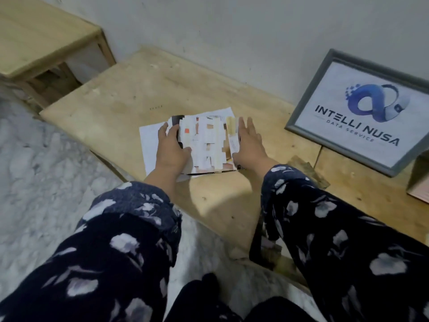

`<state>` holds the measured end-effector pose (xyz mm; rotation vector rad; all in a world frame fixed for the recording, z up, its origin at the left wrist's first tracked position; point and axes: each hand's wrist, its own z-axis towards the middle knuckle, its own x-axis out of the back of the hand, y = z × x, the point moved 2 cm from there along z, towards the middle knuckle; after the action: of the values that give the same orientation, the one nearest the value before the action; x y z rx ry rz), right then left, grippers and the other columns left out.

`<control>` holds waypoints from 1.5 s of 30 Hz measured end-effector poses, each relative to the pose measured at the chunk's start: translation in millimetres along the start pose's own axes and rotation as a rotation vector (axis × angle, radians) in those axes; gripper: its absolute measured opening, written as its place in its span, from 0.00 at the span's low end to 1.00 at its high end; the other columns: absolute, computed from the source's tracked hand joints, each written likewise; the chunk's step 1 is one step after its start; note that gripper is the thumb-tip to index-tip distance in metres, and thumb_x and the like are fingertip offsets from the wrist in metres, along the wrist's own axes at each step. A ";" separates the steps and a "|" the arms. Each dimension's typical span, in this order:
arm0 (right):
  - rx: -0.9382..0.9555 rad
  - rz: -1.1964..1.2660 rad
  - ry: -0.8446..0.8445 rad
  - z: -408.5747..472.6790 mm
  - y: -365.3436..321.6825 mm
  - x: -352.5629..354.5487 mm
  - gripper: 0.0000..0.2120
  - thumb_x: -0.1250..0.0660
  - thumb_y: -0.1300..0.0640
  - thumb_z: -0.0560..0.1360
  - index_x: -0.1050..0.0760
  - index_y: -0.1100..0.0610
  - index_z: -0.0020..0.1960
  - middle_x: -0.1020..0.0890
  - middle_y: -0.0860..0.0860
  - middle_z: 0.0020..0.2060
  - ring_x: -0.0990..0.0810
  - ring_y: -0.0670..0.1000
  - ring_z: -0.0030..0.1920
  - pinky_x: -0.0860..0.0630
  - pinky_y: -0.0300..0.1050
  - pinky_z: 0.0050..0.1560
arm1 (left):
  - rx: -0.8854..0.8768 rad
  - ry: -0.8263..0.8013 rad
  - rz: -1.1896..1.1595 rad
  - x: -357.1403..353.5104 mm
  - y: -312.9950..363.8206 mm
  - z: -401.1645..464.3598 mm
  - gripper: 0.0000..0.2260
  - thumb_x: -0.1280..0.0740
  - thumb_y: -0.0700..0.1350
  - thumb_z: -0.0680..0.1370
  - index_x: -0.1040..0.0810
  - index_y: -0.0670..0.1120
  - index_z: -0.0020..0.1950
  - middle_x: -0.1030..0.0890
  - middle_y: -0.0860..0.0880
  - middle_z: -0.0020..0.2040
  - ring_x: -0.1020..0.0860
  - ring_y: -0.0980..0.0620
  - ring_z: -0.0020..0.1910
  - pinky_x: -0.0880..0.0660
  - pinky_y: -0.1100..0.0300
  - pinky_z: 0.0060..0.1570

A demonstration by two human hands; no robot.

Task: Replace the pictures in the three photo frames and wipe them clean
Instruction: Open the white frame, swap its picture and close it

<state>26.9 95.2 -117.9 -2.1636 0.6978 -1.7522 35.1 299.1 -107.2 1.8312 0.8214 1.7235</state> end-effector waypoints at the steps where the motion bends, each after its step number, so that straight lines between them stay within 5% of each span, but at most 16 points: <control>1: -0.006 0.042 -0.013 5.1 -0.7 -1.4 0.45 0.38 0.70 0.74 0.62 0.47 0.78 0.65 0.48 0.77 0.50 0.57 0.77 0.34 0.44 0.60 | 0.004 0.000 0.044 -0.1 -2.3 5.7 0.31 0.31 0.41 0.76 0.40 0.47 0.76 0.51 0.47 0.79 0.36 0.49 0.71 0.38 0.64 0.61; 5: 0.009 -0.012 -0.014 12.4 -2.5 -11.1 0.38 0.39 0.67 0.75 0.51 0.49 0.78 0.60 0.52 0.78 0.45 0.59 0.76 0.32 0.51 0.66 | -0.004 -0.030 0.264 -2.5 -12.9 16.8 0.35 0.30 0.49 0.75 0.43 0.49 0.77 0.55 0.47 0.79 0.47 0.44 0.76 0.44 0.41 0.72; 9: 0.009 -0.025 -0.010 3.3 -0.8 -17.8 0.32 0.39 0.65 0.74 0.42 0.48 0.76 0.51 0.52 0.78 0.45 0.59 0.75 0.39 0.53 0.72 | -0.069 -0.059 0.299 -10.8 -6.6 13.3 0.32 0.31 0.49 0.77 0.42 0.50 0.77 0.54 0.49 0.79 0.52 0.48 0.78 0.53 0.42 0.74; 17: -0.013 -0.069 0.080 -50.3 27.0 7.8 0.28 0.40 0.64 0.75 0.37 0.49 0.74 0.46 0.54 0.77 0.43 0.58 0.74 0.40 0.52 0.71 | -0.209 -0.166 0.322 -41.6 31.9 -23.6 0.27 0.33 0.49 0.78 0.38 0.48 0.75 0.47 0.49 0.79 0.51 0.50 0.78 0.51 0.42 0.74; 28: -0.123 -0.217 0.019 -210.2 120.4 31.4 0.26 0.38 0.48 0.77 0.37 0.49 0.74 0.38 0.54 0.74 0.41 0.59 0.73 0.39 0.55 0.69 | -0.370 -0.409 0.453 -107.1 87.3 -170.5 0.22 0.37 0.51 0.78 0.34 0.50 0.72 0.43 0.50 0.78 0.48 0.51 0.77 0.48 0.43 0.73; 35: -0.104 -0.344 -0.200 -286.7 164.1 6.9 0.46 0.42 0.27 0.70 0.54 0.46 0.78 0.50 0.51 0.78 0.51 0.56 0.78 0.53 0.62 0.75 | -0.340 -0.680 0.753 -135.9 79.4 -252.2 0.38 0.34 0.51 0.74 0.52 0.49 0.79 0.53 0.53 0.79 0.50 0.51 0.77 0.54 0.37 0.72; 39: -0.041 -0.470 -0.186 -305.2 175.0 -1.8 0.41 0.38 0.38 0.76 0.59 0.47 0.79 0.53 0.51 0.79 0.54 0.56 0.78 0.59 0.62 0.74 | -0.451 -0.591 0.987 -131.7 71.4 -274.8 0.39 0.36 0.46 0.76 0.57 0.48 0.79 0.55 0.51 0.79 0.50 0.48 0.77 0.47 0.41 0.71; 45: -0.055 -0.358 -0.275 -300.9 169.9 6.4 0.27 0.50 0.53 0.80 0.51 0.46 0.78 0.50 0.53 0.78 0.50 0.57 0.78 0.51 0.61 0.75 | -0.539 -0.524 1.019 -124.7 82.4 -269.8 0.24 0.47 0.47 0.81 0.47 0.52 0.77 0.43 0.52 0.77 0.39 0.48 0.72 0.39 0.46 0.65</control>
<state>-297.0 -25.2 -126.6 -2.6290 0.3079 -1.5504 -228.3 138.8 -113.9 2.2449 -0.8552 1.5530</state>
